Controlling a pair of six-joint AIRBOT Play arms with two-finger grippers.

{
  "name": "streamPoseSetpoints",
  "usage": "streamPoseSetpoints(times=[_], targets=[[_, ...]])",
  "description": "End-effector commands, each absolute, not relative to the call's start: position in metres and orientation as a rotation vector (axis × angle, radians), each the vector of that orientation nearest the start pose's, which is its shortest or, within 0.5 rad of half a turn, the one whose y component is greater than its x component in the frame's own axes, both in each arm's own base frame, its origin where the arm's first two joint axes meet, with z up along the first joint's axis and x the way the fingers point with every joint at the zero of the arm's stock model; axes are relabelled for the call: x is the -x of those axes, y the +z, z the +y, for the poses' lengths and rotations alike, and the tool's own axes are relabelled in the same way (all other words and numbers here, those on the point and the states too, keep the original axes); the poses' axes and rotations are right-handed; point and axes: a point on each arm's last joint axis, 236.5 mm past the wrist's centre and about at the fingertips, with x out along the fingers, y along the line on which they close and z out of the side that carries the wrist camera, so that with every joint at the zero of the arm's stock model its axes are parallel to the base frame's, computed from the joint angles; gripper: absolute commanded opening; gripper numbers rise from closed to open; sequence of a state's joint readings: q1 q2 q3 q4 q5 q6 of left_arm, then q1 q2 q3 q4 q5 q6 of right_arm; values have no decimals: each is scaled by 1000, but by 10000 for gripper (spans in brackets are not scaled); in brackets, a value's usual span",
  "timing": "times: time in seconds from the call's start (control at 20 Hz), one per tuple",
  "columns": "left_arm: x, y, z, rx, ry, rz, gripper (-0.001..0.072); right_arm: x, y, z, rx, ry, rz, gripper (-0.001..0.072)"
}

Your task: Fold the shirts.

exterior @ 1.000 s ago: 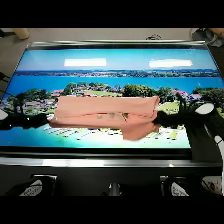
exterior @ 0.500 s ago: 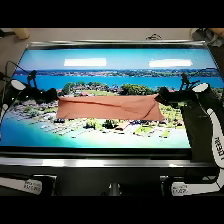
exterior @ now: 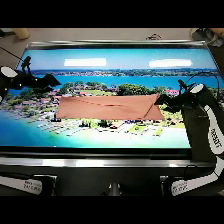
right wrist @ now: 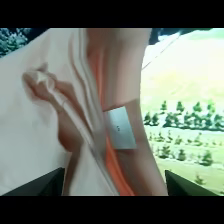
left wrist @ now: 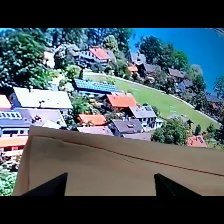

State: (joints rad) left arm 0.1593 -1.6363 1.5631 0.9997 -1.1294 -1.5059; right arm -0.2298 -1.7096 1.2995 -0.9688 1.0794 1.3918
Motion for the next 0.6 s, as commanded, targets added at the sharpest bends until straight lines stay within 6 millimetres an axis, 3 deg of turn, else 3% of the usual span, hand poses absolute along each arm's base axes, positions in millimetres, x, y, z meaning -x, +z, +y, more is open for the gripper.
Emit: streamPoseSetpoints(times=[0.0, 0.15, 0.2, 0.25, 0.3, 0.35, 0.4, 0.55], targets=[[-486, 72, -57, 499, -286, 1109, 649, -449, -104, 38, -766, 193, 1391, 714], [-474, 96, -83, 456, -343, 1089, 649, -445, -112, 72, -747, 245, 1432, 710], [-471, 100, -94, 442, -364, 1087, 649, -443, -112, 87, -729, 267, 1447, 670], [-469, 100, -105, 429, -386, 1092, 640, -440, -108, 98, -720, 285, 1462, 442], [-468, 96, -119, 416, -408, 1101, 520, -438, -100, 106, -723, 302, 1478, 84], [-467, 91, -134, 405, -428, 1104, 267, -437, -86, 111, -723, 326, 1484, 29], [-468, 81, -153, 393, -447, 1104, 22, -437, -66, 112, -693, 358, 1467, 28], [-464, 33, -230, 413, -520, 1136, 25, -447, 11, 111, -634, 398, 1344, 28]])
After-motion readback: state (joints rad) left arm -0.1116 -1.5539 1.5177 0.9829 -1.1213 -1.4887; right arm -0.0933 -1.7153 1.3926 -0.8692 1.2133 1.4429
